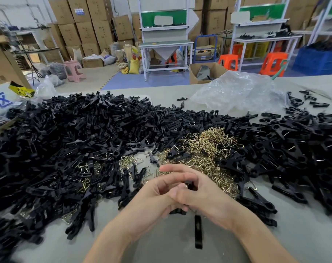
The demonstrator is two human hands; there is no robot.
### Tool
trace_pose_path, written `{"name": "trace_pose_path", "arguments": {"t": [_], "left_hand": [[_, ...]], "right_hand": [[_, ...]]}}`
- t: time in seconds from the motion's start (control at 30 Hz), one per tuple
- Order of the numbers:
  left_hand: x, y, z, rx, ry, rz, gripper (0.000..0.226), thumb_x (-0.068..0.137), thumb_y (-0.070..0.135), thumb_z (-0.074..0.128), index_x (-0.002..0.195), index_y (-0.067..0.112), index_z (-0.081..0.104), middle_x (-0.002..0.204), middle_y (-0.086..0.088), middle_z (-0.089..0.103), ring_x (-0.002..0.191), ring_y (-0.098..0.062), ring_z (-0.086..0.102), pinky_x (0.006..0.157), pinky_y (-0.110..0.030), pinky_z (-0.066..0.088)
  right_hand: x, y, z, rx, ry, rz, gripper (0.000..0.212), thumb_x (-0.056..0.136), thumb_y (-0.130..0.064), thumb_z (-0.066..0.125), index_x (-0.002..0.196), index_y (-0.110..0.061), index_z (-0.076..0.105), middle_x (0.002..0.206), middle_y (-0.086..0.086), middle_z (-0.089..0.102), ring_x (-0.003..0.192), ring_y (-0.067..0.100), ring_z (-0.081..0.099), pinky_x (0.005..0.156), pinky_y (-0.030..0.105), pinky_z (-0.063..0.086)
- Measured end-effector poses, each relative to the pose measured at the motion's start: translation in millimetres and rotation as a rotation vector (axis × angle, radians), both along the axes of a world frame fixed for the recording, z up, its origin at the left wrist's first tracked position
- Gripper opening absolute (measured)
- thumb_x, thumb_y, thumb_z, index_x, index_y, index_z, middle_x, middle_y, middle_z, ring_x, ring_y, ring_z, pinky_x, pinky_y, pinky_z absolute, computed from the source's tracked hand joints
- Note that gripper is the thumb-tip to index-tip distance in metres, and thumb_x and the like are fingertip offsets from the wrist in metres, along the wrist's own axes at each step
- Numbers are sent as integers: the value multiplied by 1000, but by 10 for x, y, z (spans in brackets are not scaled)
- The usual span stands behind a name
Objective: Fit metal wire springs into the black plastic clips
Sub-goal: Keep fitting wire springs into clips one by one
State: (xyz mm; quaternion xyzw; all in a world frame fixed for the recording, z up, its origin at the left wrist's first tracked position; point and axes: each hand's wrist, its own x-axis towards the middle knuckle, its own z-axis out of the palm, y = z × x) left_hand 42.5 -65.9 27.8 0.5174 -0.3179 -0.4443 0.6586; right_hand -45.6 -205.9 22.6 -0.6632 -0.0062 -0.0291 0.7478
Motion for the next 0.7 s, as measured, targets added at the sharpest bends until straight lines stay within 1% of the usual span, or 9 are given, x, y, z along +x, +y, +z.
{"name": "trace_pose_path", "arguments": {"t": [0.07,0.13,0.17,0.23,0.3,0.37,0.47,0.57,0.7], "left_hand": [[7,0,34,-45,158,-67,33,92,13,52,118,3,70,106,-15,70,83,-22,66,75,-32,54],[5,-28,70,-34,284,-95,45,91,32,45,110,0,70,107,-16,68,84,-24,65,72,-33,52],[-14,-52,75,0,264,-63,50,90,42,44,104,2,70,101,-13,68,82,-22,63,69,-33,51],[-74,-99,50,82,71,58,46,86,54,50,90,12,68,89,-5,66,75,-19,57,62,-31,48],[-143,-112,41,125,-182,133,35,85,54,53,81,22,65,79,6,62,69,-12,56,59,-26,46],[-174,-113,41,117,-305,161,29,91,49,51,78,27,64,72,13,60,64,-6,56,57,-20,46],[-165,-120,58,97,-333,192,28,95,40,49,78,24,64,73,11,61,64,-6,57,56,-20,47],[-167,-133,51,96,-339,200,29,94,39,50,82,17,64,77,6,63,67,-10,57,57,-24,47],[-162,-121,68,89,-318,181,27,94,37,48,80,20,64,81,4,67,65,-15,60,57,-26,48]], "right_hand": [[-20,-17,15,-50,6,-11,43,89,-16,70,127,-36,64,80,-3,65,60,9,54,58,18,49],[-10,-1,-2,-137,18,-54,46,88,-5,67,122,-36,65,77,-9,66,59,8,56,55,17,48],[3,15,-26,-180,18,-83,46,86,-1,66,119,-34,66,79,-9,68,61,10,57,57,20,49],[29,58,-64,-231,10,-132,44,81,-5,66,114,-34,67,84,-9,70,65,11,60,58,25,51],[61,90,-98,-230,22,-176,43,73,-18,67,111,-38,67,81,-9,71,61,9,62,54,23,51],[89,96,-139,-210,10,-196,43,70,-23,66,111,-36,67,78,-9,71,57,6,63,51,20,49],[116,100,-174,-191,-17,-206,38,74,-22,63,110,-33,68,79,-6,70,60,9,62,52,23,49],[124,103,-172,-183,-30,-200,37,77,-19,63,111,-31,69,81,-6,70,64,10,62,53,24,50],[96,87,-150,-164,-48,-188,39,83,-5,58,117,-22,68,75,-6,69,55,7,59,49,18,46]]}}
